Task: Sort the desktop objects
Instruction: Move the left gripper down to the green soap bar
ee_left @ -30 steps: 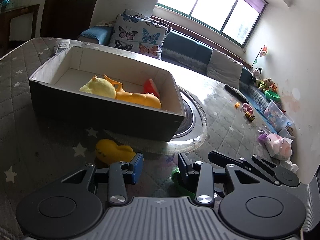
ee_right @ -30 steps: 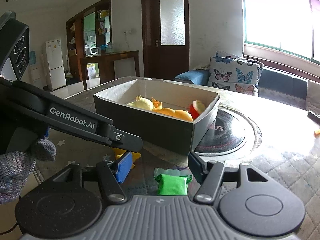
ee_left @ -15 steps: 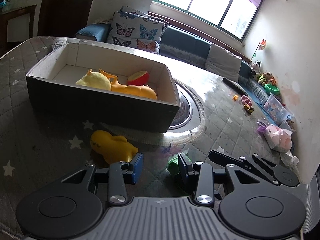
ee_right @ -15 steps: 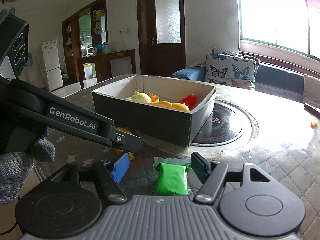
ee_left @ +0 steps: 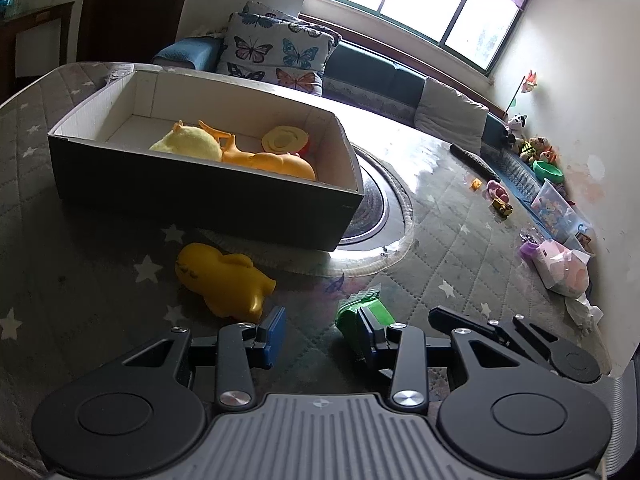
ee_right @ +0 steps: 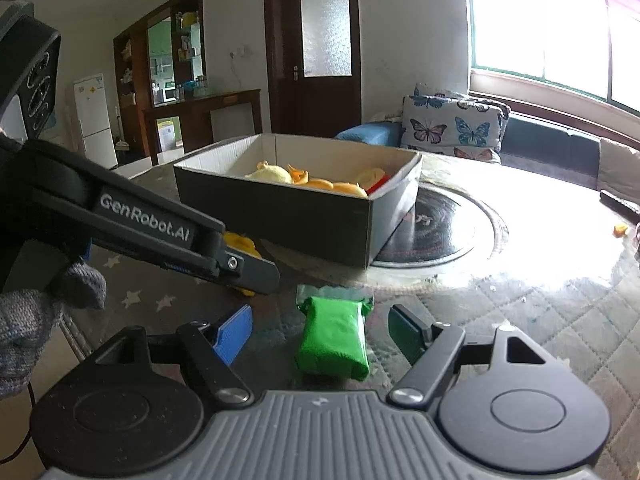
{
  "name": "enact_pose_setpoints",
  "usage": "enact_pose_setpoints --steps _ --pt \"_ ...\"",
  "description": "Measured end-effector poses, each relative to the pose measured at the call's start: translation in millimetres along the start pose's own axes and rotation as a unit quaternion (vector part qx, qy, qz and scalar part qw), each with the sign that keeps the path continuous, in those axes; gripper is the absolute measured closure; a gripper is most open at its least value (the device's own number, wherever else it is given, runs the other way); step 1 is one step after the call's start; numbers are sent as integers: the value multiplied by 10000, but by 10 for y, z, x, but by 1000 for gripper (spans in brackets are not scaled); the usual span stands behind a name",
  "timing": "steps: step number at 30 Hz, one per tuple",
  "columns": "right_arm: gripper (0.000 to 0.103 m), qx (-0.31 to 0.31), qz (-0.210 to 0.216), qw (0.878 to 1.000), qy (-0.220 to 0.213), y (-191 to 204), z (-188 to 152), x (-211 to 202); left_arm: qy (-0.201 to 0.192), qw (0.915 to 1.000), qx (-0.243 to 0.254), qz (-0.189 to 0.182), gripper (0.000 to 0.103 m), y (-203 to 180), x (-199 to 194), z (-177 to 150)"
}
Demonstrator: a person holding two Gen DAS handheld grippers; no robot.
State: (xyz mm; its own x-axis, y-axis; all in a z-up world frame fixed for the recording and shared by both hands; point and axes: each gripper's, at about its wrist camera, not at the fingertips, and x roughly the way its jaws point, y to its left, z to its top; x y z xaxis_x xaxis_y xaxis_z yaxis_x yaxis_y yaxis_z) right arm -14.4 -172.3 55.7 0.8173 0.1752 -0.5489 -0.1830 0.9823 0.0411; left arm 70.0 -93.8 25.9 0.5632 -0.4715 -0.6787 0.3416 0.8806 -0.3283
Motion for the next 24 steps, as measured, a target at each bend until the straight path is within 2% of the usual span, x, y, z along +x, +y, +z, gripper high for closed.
enact_pose_setpoints --steps 16,19,24 --pt "28 74 -68 9997 244 -28 -106 111 232 9986 -349 -311 62 -21 195 -1" --pt "35 75 -49 9996 262 -38 -101 124 277 9982 -411 -349 62 -20 223 2" --pt "39 36 -29 9996 291 -39 -101 154 387 9973 -477 -393 62 -34 288 -4"
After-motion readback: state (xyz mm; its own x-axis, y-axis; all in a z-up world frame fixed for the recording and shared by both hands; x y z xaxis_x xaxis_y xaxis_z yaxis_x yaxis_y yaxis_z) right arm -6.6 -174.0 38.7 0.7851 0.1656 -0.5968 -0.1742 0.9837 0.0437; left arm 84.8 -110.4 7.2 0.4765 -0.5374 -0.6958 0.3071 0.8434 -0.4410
